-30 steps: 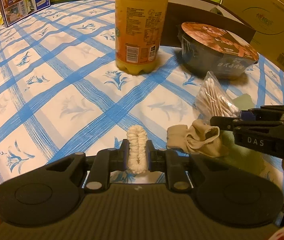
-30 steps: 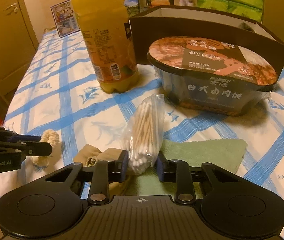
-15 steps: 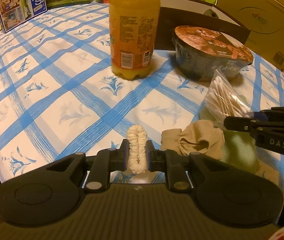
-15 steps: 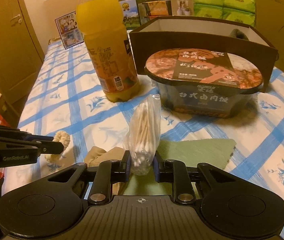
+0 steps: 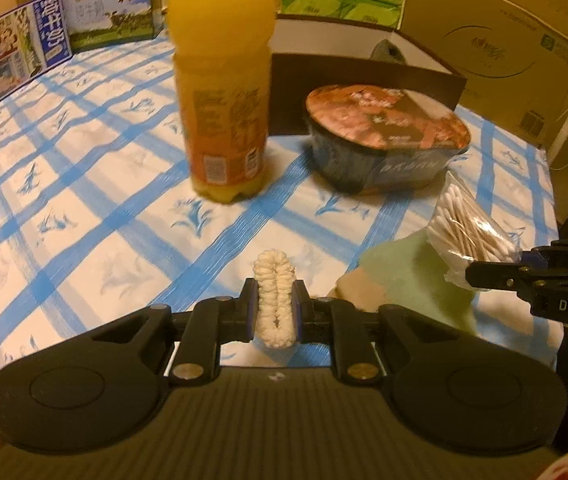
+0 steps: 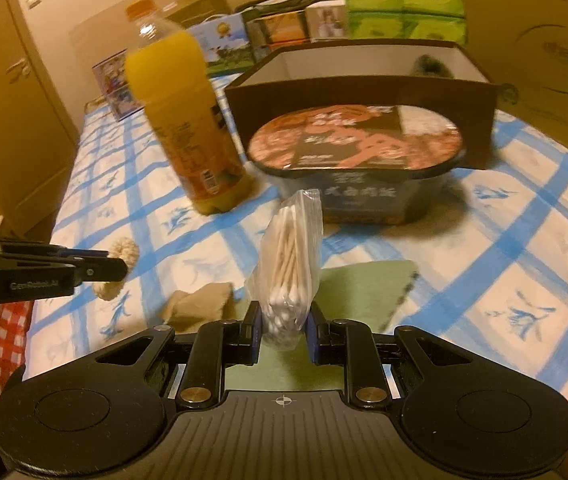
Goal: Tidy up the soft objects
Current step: 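Carry the hair tie and swab bag over the white box with both grippers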
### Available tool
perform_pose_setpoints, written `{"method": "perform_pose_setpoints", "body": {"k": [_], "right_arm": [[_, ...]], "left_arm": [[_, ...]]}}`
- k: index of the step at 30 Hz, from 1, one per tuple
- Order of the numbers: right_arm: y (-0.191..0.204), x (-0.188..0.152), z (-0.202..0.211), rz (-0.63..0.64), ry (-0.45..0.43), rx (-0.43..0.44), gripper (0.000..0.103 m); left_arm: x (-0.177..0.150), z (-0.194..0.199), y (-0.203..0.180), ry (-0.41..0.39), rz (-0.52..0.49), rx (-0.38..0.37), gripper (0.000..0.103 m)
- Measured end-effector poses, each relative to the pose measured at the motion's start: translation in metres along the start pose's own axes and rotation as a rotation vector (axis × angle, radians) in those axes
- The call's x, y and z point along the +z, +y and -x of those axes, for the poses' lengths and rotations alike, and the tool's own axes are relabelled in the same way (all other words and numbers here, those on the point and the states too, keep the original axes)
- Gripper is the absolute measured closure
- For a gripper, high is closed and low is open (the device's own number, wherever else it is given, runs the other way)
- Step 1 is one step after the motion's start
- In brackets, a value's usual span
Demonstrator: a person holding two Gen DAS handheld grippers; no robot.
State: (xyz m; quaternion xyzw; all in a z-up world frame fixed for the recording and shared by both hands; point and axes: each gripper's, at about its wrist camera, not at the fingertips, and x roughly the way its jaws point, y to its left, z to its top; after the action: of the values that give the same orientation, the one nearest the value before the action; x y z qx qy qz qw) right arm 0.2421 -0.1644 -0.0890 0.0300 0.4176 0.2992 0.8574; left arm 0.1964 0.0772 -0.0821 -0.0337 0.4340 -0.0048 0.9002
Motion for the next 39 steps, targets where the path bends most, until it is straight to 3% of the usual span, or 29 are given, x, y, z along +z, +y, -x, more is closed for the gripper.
{"method": "perform_pose_setpoints", "body": {"k": [10,22,30,39], "right_arm": [[-0.04,0.019,0.022,-0.074,-0.066,-0.081,0.08],[-0.071,0.077,0.034,-0.059,-0.158,-0.108,0.08],[-0.092,0.132,0.021,-0.032,-0.223,-0.079,0.08],[-0.112,0.18,-0.016,-0.01,-0.222,-0.03,0.08]], "left_arm": [[0.034,0.002,-0.025,-0.045,-0.056,-0.04,0.088],[0.105,-0.009,-0.078,-0.136,-0.161,-0.071,0.087],[0.166,-0.033,-0.106,-0.171,-0.188,-0.038,0.087],[0.219,-0.068,-0.117,-0.181,-0.175,0.035,0.087]]}}
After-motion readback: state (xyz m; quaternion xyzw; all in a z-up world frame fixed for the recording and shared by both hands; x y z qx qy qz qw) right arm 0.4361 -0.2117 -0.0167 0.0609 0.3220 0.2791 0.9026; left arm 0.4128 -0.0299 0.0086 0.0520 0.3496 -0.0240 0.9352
